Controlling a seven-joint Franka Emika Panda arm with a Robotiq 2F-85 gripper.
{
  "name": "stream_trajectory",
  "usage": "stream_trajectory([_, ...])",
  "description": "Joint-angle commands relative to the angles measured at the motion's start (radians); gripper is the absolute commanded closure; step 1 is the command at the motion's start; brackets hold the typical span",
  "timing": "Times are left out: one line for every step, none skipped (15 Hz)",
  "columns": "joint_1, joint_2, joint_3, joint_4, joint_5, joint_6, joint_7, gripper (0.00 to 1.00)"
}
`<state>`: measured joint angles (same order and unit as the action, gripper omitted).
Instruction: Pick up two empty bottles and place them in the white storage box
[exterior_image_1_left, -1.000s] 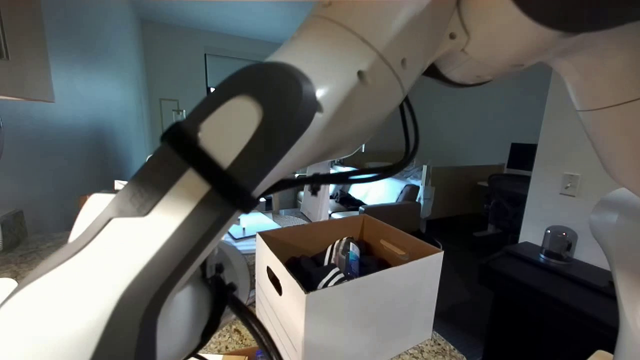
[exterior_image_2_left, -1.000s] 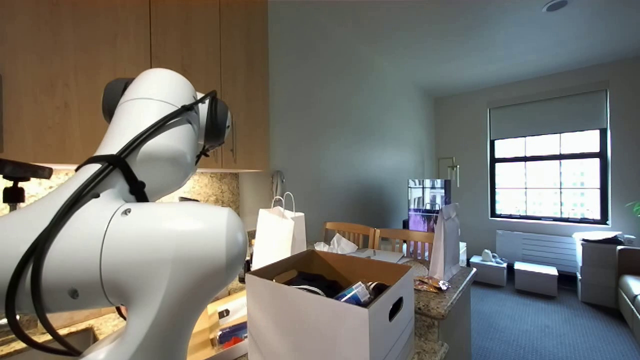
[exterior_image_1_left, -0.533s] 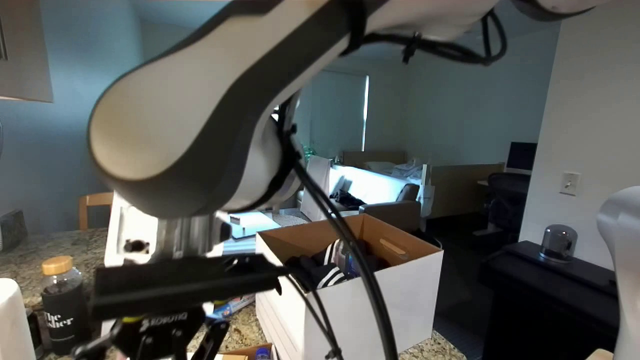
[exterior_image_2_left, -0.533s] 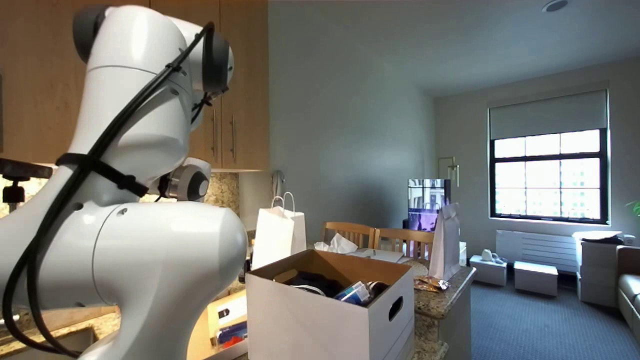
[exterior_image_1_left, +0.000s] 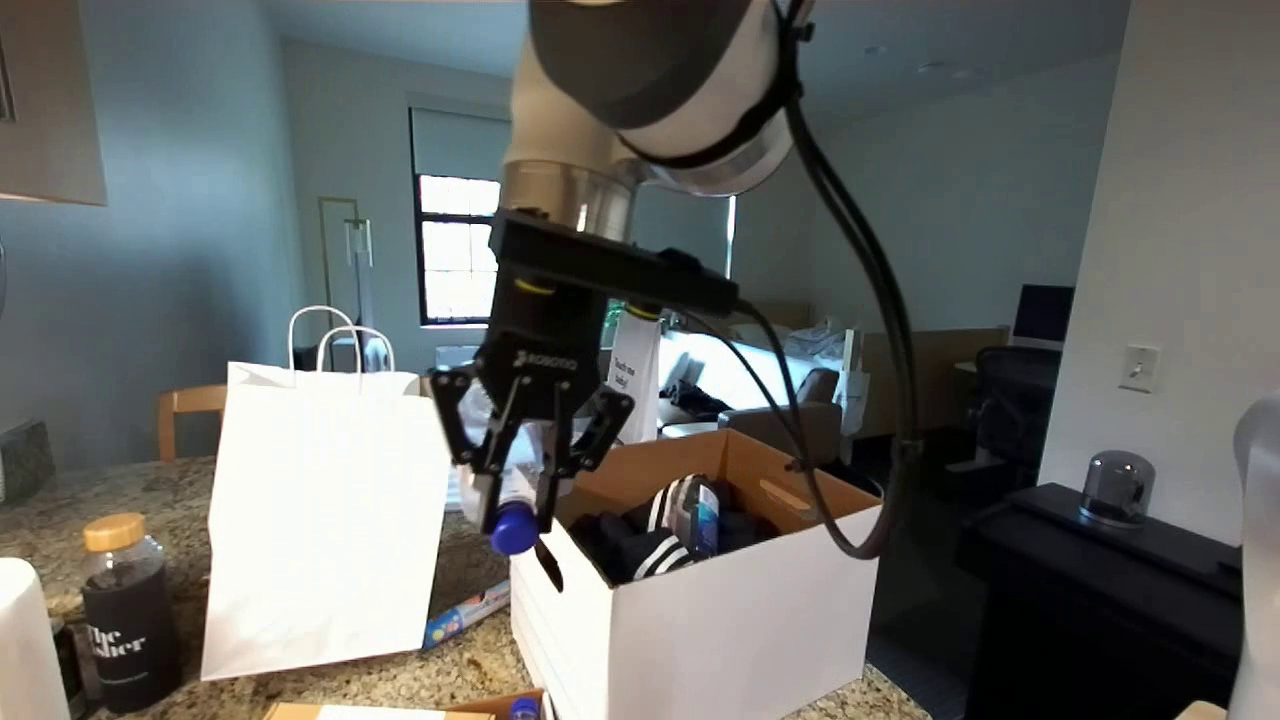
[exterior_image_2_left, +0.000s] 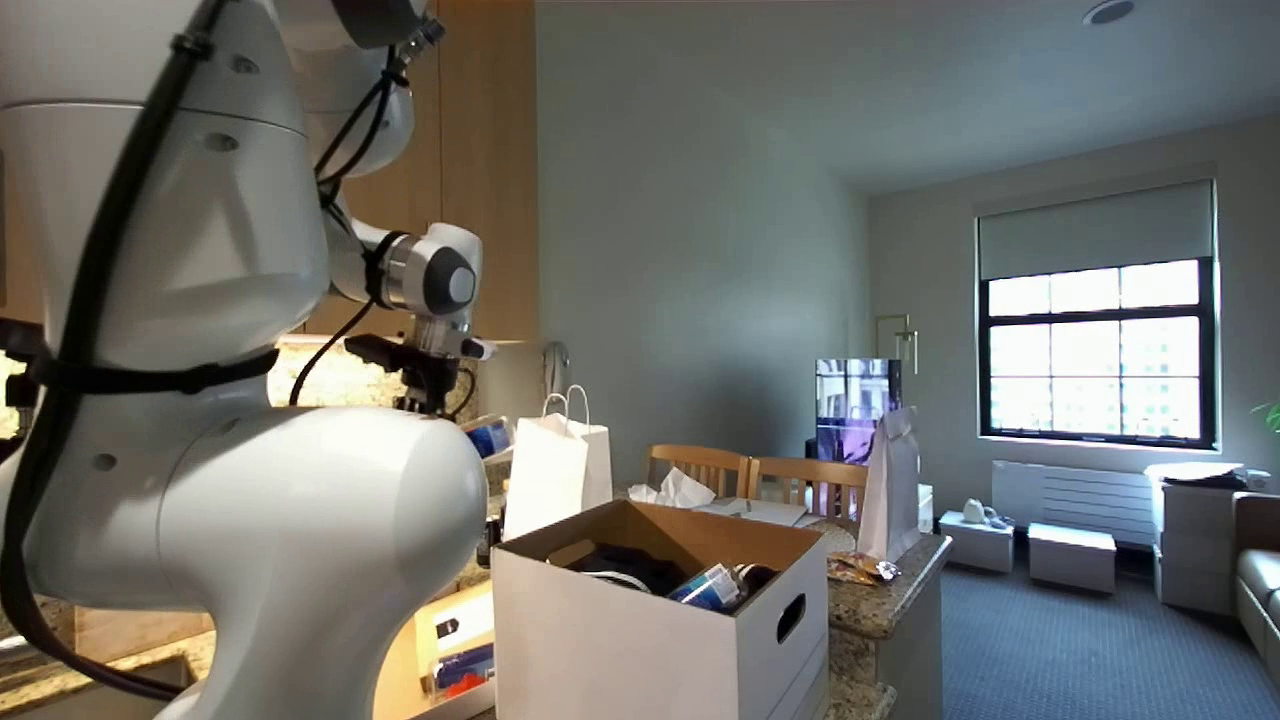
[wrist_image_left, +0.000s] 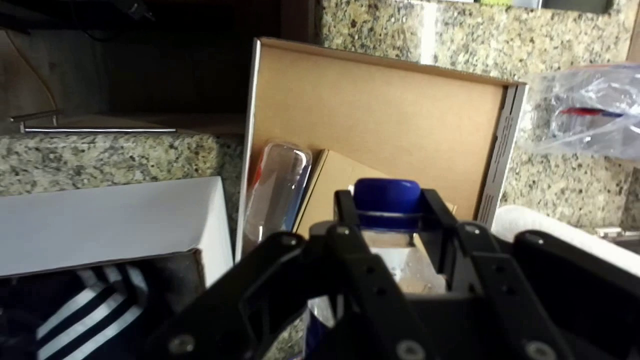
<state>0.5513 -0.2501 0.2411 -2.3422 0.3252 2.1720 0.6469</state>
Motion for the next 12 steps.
stream_trajectory([-0.132,-0.252,0.006,-0.158,0.069,0.004,0.001,0.85])
stream_trajectory([-0.165,-0.309,-0.005,-0.190,0.077,-0.001,0.003,0.86])
stream_trajectory([-0.204,-0.367,-0.012,-0.219,0.066,-0.011,0.016,0.86])
stream_trajectory([-0.238,-0.424,-0.031,-0.249,0.075,-0.024,0.015,0.86])
stream_trajectory([-0.273,-0.474,-0.052,-0.277,0.077,-0.040,0.015,0.86])
stream_trajectory([-0.307,-0.515,-0.073,-0.302,0.082,-0.050,0.011,0.86])
stream_trajectory([-0.340,-0.541,-0.090,-0.319,0.090,-0.038,0.005,0.86])
stream_trajectory([-0.368,-0.562,-0.101,-0.335,0.103,-0.023,0.011,0.40])
stream_trajectory([-0.387,-0.574,-0.094,-0.348,0.127,0.014,0.027,0.38])
stream_trajectory([-0.406,-0.583,-0.084,-0.361,0.153,0.042,0.046,0.33])
stream_trajectory([-0.419,-0.586,-0.062,-0.367,0.176,0.072,0.070,0.27])
stream_trajectory([-0.421,-0.586,-0.048,-0.374,0.199,0.092,0.081,0.20])
